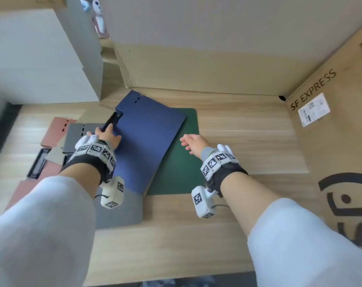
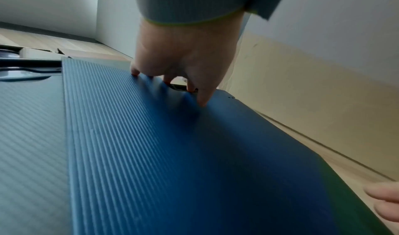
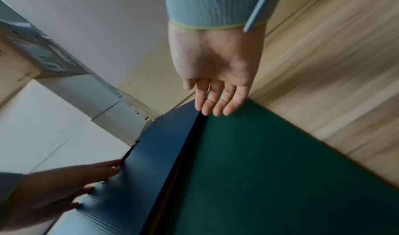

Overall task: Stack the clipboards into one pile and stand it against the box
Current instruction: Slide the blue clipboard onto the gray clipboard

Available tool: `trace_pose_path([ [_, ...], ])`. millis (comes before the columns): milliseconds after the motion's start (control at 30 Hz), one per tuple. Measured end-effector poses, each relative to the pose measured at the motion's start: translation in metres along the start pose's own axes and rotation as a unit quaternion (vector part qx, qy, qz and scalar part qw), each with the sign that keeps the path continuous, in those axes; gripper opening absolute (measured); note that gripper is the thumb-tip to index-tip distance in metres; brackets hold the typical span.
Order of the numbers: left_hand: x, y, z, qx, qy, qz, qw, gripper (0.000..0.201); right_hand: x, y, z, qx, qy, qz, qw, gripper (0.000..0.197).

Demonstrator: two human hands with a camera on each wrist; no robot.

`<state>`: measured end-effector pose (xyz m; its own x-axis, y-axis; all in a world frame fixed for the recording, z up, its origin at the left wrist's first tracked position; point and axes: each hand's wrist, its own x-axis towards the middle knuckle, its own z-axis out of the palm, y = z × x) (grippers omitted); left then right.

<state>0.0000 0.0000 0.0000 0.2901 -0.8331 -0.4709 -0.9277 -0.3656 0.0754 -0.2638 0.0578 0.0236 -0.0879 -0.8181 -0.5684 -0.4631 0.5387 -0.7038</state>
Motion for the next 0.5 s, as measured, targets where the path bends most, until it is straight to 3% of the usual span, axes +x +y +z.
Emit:
trace_pose_path([
  [233,-0.018,0.026,0.011,-0.022,0.008,0.048,0.999,0.058,0.007,0.000,0.003,0.094,-0.007,0.100,0.991,0.048],
  [333,-0.029,0.042,0.017,-0.028,-0.012,0.061,0.998,0.047,0.021,0.016,-0.005,0.160,0.046,0.135,0.977,0.032],
  [400,-0.033,0.051,0.019,-0.031,-0.037,0.088,0.995,0.041,0.020,0.022,-0.017,0.137,0.072,0.161,0.975,0.029],
  [500,-0.031,0.049,0.017,-0.039,-0.036,0.094,0.994,0.038,0.015,0.030,-0.035,0.104,0.102,0.177,0.973,0.041],
])
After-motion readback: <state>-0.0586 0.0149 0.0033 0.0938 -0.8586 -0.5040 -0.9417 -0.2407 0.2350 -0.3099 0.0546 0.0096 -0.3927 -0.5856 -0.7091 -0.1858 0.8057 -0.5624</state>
